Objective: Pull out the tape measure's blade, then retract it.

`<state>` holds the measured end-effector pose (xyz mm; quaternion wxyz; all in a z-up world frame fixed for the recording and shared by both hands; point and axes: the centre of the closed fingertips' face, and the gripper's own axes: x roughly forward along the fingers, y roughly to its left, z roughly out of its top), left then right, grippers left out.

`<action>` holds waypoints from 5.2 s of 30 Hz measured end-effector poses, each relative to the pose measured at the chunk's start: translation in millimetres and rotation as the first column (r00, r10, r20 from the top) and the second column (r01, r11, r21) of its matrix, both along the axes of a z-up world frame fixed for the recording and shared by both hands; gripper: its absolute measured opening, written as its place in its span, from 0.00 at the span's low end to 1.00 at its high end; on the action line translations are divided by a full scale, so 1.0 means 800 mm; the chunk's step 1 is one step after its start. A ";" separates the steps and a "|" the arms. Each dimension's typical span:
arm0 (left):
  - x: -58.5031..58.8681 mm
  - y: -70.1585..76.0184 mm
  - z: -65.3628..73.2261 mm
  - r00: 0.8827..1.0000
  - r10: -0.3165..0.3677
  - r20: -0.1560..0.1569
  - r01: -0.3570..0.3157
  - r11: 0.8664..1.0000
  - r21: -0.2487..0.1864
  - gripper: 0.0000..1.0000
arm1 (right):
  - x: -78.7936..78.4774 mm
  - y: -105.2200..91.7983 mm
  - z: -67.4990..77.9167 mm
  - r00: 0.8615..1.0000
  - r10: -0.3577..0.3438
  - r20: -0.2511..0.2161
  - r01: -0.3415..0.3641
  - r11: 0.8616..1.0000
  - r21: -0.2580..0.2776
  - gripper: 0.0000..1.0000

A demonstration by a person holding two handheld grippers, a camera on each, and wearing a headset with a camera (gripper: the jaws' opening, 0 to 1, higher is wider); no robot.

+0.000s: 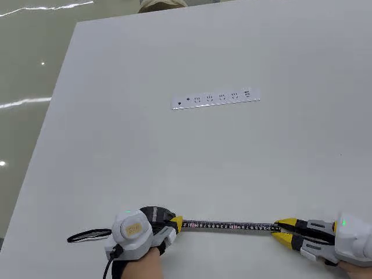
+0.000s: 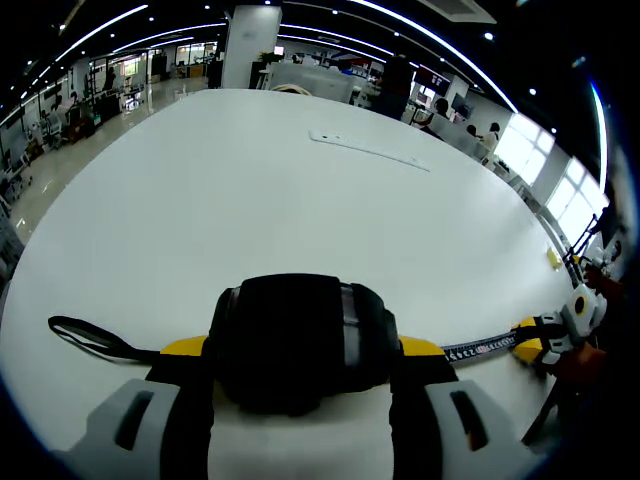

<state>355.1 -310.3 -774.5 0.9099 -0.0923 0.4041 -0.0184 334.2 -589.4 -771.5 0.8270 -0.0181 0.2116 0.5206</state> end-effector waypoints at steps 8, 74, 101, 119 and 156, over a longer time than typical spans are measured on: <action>0.000 0.000 0.000 1.000 -0.004 -0.005 0.004 1.000 0.003 0.69 | 0.002 -0.001 -0.002 1.000 -0.013 0.005 0.013 1.000 -0.010 0.11; 0.000 0.001 -0.001 1.000 -0.009 -0.016 0.009 1.000 0.000 0.69 | 0.004 0.092 -0.003 0.997 0.076 0.010 -0.076 0.997 -0.007 0.12; 0.000 0.001 -0.001 1.000 -0.012 -0.011 0.012 1.000 -0.001 0.69 | 0.006 0.125 -0.005 0.996 0.093 -0.009 -0.093 0.996 0.011 0.12; 0.000 0.000 -0.001 1.000 -0.014 -0.011 0.014 1.000 -0.001 0.69 | 0.005 0.150 -0.006 0.993 0.117 -0.021 -0.117 0.993 0.015 0.12; 0.000 0.000 -0.001 1.000 -0.015 -0.008 0.015 1.000 -0.002 0.69 | 0.006 0.195 -0.006 0.985 0.170 -0.025 -0.169 0.985 0.021 0.12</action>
